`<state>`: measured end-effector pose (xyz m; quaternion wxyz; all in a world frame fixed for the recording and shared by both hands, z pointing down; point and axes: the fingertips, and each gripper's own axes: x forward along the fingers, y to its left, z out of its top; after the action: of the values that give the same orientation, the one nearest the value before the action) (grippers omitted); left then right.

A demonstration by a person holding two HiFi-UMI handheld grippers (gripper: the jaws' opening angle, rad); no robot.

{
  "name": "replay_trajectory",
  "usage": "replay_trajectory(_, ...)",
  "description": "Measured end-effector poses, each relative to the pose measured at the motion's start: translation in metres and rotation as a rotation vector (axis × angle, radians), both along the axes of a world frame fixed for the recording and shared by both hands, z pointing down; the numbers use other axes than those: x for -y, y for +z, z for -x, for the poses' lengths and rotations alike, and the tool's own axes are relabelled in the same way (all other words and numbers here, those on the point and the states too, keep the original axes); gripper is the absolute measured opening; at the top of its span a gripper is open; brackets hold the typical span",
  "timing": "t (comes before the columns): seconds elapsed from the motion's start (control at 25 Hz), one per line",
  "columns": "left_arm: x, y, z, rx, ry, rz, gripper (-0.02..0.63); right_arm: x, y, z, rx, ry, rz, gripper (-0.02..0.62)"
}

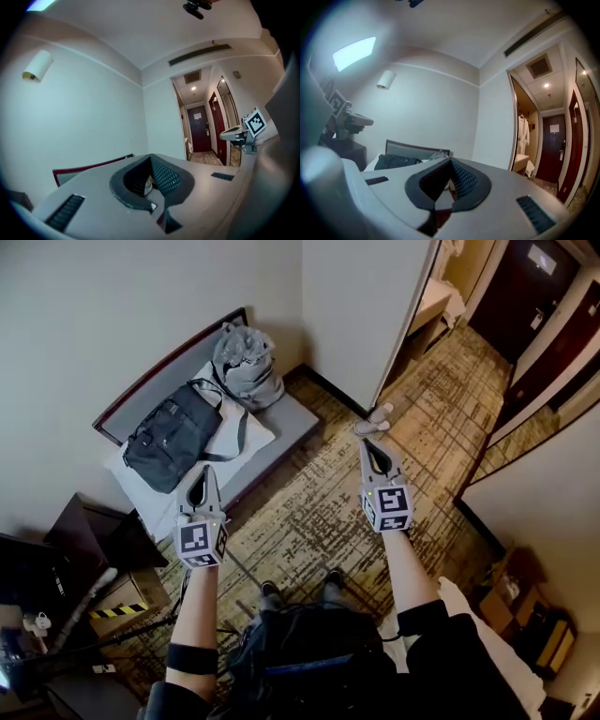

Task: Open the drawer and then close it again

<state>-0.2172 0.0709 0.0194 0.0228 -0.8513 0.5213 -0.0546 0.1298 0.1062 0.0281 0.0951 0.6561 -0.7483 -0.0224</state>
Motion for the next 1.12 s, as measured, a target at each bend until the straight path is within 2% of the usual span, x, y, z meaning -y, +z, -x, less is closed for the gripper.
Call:
replay_trajectory(0.16, -0.031, 0.055, 0.017, -0.002, -0.037, 0.117, 0.005, -0.037, 0.072, 0.008, 0.01, 0.004, 0.145, 0.005)
replay_trajectory(0.32, -0.049, 0.089, 0.028, 0.024, -0.036, 0.191, 0.005, -0.059, 0.107, 0.013, 0.041, 0.007, 0.208, 0.005)
replay_trajectory(0.8, -0.058, 0.102, 0.013, 0.039, -0.035, 0.222, 0.005, -0.065, 0.125, 0.015, 0.051, -0.022, 0.239, 0.005)
replay_trajectory(0.96, -0.064, 0.106, -0.012, 0.059, -0.013, 0.238, 0.005, -0.066, 0.132, 0.006, 0.064, -0.05, 0.251, 0.005)
replay_trajectory(1.12, -0.071, 0.11, -0.035, 0.058, -0.029, 0.252, 0.005, -0.066, 0.141, -0.005, 0.069, -0.08, 0.263, 0.005)
